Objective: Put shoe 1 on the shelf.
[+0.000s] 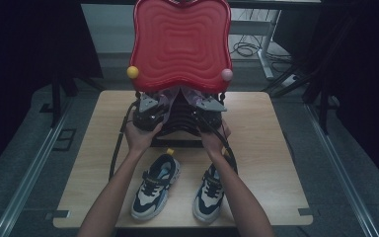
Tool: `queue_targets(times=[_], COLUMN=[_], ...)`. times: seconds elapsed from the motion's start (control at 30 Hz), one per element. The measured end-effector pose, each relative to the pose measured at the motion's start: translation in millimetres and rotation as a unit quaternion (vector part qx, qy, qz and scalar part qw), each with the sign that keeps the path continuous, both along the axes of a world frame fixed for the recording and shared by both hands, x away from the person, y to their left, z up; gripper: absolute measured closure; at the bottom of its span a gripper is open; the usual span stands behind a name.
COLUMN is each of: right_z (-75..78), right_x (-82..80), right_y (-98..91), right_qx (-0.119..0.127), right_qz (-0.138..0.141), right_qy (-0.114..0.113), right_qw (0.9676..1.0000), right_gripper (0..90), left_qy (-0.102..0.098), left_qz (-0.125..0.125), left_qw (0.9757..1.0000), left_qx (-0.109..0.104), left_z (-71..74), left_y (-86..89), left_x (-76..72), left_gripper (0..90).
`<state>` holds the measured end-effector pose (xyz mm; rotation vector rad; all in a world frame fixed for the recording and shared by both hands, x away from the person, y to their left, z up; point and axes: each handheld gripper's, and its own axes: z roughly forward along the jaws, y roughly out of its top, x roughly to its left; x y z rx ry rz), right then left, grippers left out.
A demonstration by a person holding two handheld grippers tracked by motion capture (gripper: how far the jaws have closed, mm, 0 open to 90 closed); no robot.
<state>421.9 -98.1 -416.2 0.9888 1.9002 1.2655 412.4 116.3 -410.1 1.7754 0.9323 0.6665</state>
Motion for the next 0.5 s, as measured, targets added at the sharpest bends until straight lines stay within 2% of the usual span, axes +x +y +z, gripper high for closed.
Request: queue_targets(times=[0.03,0.1,0.2,0.3,0.37,0.5], right_z=[-1.5,-3.9,-6.4,-8.7,-12.3,-16.6], right_x=[1.2,2.9,4.0,4.9,5.4,6.0], right_y=[0.4,1.0,1.5,2.5,2.6,2.2], right_qx=[-0.002,-0.004,-0.010,-0.016,-0.015,-0.015], right_qz=[-0.001,-0.002,-0.001,0.003,0.002,0.008], right_qy=[0.002,0.004,0.004,0.011,0.025,0.033], right_qw=[1.0000,1.0000,0.9999,0.9998,0.9996,0.9993], right_gripper=[85.3,85.3,85.3,84.9,84.6,83.4], left_qy=[0.001,-0.006,-0.009,-0.003,0.003,0.012], left_qz=[-0.001,-0.003,-0.004,-0.006,-0.009,-0.012], left_qw=[1.0000,0.9999,0.9998,0.9998,0.9998,0.9995], left_qx=[-0.003,0.012,0.019,0.016,0.020,0.026], left_z=[-3.3,-4.6,-6.7,-11.2,-16.5,-23.6], left_y=[-2.1,-5.0,-7.8,-7.3,-6.7,-9.2], left_x=[1.6,1.3,1.3,1.9,2.3,2.2], left_gripper=[87.0,87.0,86.9,86.9,86.8,85.6])
